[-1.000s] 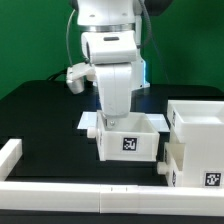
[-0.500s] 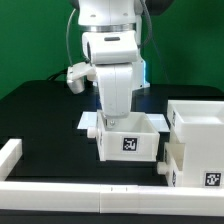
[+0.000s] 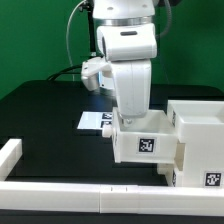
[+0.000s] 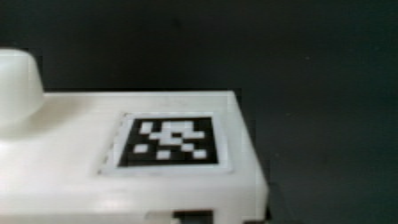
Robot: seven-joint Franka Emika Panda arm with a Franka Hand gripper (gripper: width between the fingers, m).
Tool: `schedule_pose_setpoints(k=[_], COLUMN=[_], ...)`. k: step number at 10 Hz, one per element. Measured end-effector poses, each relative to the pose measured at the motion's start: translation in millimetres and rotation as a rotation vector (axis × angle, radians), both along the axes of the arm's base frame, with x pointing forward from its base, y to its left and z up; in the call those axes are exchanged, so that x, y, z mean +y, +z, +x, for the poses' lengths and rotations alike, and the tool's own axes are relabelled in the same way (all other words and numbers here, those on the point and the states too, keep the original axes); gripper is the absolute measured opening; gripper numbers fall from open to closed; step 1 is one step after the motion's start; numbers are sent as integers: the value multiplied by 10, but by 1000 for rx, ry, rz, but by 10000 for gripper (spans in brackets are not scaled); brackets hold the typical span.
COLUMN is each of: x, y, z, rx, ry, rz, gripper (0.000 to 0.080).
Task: Assemble drawer
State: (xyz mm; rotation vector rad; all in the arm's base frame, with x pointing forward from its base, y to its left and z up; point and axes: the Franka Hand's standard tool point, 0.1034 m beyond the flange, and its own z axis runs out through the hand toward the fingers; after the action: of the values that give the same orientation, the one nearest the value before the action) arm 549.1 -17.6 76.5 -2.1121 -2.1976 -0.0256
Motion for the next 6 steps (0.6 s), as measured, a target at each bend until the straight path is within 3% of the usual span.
schedule_pose_setpoints(k=[6], x=[97], y=[-72], z=[17], rx=[8], ry=[11], rz=[10], gripper=[38])
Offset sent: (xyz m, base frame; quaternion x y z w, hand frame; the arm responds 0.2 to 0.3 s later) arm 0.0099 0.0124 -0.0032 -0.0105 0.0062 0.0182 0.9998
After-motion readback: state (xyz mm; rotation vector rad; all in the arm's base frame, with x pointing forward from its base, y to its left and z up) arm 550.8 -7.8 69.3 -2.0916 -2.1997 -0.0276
